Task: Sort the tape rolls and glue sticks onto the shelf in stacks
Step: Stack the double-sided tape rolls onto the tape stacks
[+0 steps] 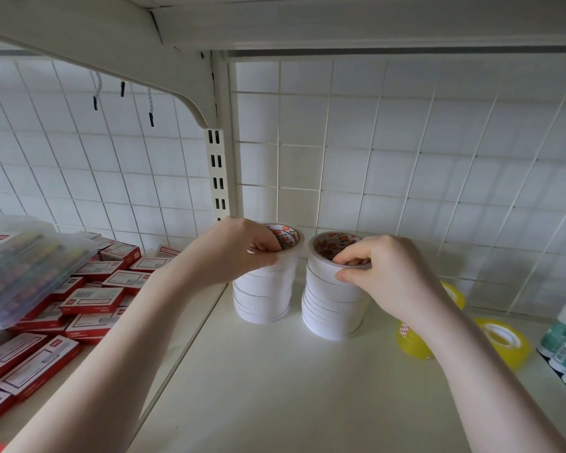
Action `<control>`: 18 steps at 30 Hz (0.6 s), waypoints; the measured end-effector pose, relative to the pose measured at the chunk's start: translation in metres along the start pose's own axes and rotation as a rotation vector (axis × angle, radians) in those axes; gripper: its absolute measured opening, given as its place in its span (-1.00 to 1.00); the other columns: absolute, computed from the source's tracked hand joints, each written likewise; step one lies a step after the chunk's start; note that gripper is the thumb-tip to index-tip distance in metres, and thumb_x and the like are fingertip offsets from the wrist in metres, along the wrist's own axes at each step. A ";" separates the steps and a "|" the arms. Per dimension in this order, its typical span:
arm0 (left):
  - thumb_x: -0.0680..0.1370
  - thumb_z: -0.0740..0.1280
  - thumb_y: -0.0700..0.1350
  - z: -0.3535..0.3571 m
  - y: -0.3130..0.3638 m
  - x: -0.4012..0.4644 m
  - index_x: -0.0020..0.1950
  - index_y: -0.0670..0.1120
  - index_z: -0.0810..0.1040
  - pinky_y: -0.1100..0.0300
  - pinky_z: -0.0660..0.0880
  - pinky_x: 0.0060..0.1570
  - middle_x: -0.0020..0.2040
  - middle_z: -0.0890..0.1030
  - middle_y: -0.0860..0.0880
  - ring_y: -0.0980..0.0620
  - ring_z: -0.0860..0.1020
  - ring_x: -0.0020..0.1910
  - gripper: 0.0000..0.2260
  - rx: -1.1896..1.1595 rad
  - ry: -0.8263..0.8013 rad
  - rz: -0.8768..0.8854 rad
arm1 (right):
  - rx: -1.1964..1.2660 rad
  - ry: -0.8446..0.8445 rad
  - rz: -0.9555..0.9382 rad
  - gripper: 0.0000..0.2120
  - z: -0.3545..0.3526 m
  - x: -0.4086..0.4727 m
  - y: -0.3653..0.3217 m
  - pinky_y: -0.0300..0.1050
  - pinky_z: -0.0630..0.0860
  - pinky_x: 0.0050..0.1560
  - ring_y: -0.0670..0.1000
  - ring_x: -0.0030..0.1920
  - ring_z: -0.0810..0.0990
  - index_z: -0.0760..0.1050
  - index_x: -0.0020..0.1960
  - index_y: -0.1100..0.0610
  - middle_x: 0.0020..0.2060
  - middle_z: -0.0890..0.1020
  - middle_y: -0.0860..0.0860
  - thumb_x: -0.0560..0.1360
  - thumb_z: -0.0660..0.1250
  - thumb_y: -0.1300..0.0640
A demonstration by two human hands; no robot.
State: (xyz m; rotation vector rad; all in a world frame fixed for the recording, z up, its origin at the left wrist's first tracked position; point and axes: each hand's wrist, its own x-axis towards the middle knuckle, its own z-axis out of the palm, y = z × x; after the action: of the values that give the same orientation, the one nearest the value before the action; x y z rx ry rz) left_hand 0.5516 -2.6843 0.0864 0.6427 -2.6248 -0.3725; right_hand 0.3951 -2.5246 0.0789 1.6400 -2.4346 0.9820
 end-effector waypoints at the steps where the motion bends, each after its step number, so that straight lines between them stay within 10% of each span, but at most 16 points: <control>1: 0.47 0.39 -0.09 0.000 0.000 0.000 -0.03 0.02 0.65 0.22 0.47 0.01 -0.12 0.64 0.12 0.17 0.55 -0.12 -0.89 -0.001 -0.005 -0.002 | 0.007 -0.001 -0.001 -0.91 0.000 0.000 0.000 -0.22 0.41 -0.10 -0.03 -0.12 0.57 0.67 -0.12 0.01 -0.18 0.66 -0.06 0.38 0.46 0.15; 18: 0.47 0.40 -0.08 -0.005 0.003 0.002 0.01 -0.01 0.65 0.13 0.49 0.07 -0.07 0.66 0.05 0.09 0.58 -0.06 -0.86 0.025 -0.020 -0.048 | 0.051 -0.003 0.005 -0.90 0.000 0.002 0.003 -0.24 0.40 -0.13 -0.06 -0.15 0.58 0.66 -0.16 -0.02 -0.23 0.66 -0.09 0.36 0.48 0.16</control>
State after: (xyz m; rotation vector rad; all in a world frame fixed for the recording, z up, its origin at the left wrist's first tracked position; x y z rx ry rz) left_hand 0.5507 -2.6839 0.0922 0.7144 -2.6413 -0.3622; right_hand 0.3914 -2.5249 0.0784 1.6521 -2.4368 1.0513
